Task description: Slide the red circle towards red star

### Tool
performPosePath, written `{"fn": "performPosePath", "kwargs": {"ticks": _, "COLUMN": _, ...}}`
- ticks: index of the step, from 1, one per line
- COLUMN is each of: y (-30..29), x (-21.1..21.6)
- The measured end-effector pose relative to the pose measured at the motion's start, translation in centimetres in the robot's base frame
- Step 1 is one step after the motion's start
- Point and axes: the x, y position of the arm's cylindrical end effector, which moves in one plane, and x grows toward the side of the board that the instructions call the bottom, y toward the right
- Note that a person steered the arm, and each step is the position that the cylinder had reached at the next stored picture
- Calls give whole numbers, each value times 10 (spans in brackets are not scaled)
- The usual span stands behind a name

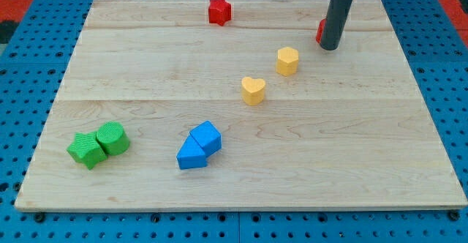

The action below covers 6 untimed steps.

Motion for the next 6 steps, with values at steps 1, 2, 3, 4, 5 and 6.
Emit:
{"fn": "performPosePath", "kwargs": {"ticks": 1, "y": 5, "x": 31}}
{"fn": "performPosePath", "kwargs": {"ticks": 2, "y": 14, "x": 40}}
{"fn": "performPosePath", "kwargs": {"ticks": 3, "y": 32, "x": 35}}
{"fn": "performPosePath", "kwargs": {"ticks": 4, "y": 45, "x": 27}}
{"fn": "performPosePath", "kwargs": {"ticks": 5, "y": 40, "x": -11}}
{"fn": "performPosePath", "kwargs": {"ticks": 6, "y": 10, "x": -46}}
